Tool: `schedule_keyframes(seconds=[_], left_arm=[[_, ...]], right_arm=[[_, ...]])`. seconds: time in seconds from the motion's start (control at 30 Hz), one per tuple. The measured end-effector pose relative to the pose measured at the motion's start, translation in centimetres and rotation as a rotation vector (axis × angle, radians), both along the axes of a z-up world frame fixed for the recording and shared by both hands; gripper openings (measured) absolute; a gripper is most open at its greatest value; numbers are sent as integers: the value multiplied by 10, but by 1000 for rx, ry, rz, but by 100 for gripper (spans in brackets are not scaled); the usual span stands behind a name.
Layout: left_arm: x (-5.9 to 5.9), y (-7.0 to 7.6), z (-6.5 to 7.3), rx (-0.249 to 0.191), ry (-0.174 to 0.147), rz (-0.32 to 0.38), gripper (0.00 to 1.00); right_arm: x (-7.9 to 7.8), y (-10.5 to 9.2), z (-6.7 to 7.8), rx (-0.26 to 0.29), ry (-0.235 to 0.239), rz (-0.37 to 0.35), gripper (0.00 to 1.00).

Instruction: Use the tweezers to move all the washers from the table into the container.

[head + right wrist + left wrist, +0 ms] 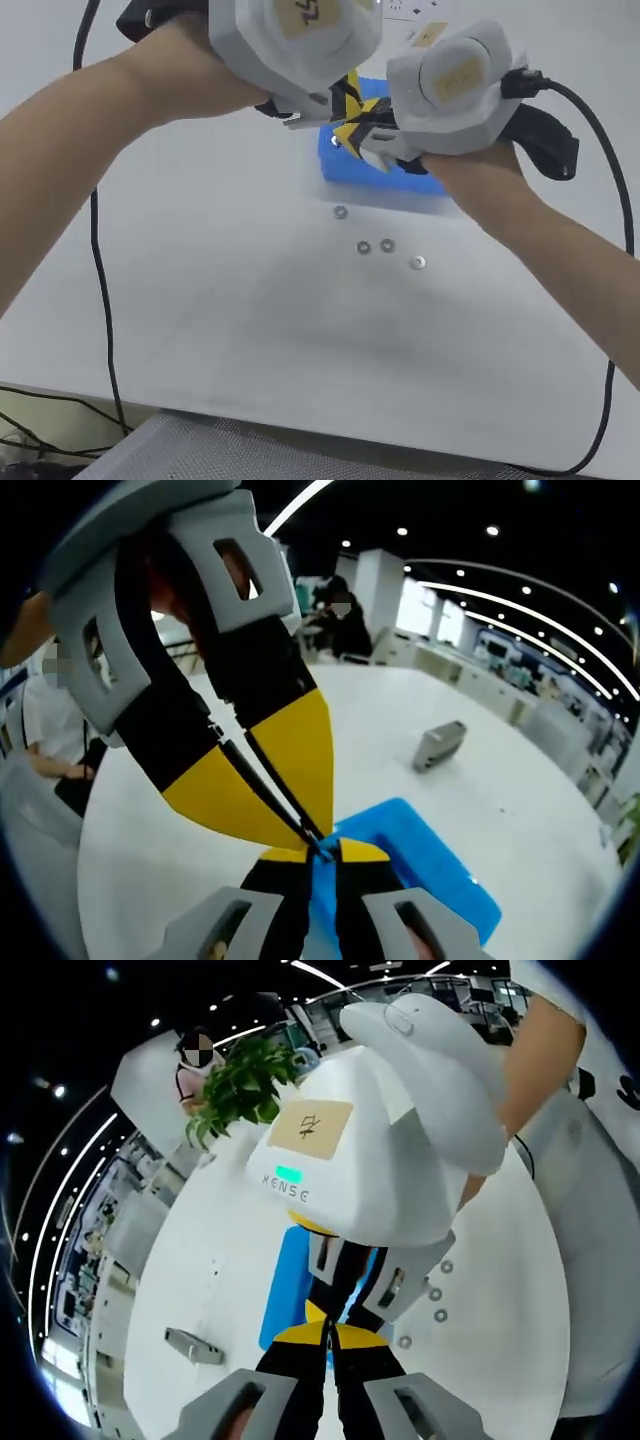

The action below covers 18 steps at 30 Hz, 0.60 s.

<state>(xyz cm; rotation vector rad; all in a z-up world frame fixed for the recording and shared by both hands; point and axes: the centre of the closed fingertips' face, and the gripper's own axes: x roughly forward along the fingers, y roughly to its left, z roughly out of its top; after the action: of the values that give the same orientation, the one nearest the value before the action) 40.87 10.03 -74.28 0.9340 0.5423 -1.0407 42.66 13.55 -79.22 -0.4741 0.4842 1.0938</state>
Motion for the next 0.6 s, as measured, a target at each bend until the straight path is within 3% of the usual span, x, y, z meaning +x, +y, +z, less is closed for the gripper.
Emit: schedule_keyframes(seconds=[0.27,0.6], left_arm=[[1,4,-10,-2,17,13,0],[-1,2,-13,-10,21,13,0]], right_arm=[[1,0,-11,-10,32,-7,4],[-2,-3,-14,-26,47,-10,5]])
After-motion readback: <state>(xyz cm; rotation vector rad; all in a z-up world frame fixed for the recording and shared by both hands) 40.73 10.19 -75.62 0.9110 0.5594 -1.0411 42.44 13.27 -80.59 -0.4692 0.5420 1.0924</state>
